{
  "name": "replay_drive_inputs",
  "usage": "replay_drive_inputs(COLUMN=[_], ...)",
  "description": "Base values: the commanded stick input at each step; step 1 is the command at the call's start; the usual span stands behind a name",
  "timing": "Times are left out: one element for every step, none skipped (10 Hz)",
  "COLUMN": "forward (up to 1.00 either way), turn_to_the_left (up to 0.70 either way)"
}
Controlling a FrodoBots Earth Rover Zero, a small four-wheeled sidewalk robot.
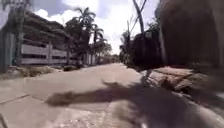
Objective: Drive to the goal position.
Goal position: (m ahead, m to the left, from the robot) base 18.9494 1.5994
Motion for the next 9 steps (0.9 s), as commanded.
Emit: replay_drive_inputs(forward=[0.85,0.85,0.85,0.85,0.85,0.85,0.85,0.85,0.85], turn_to_the_left=[0.00,0.00,0.00,0.00,0.00,0.00,0.00,0.00,0.00])
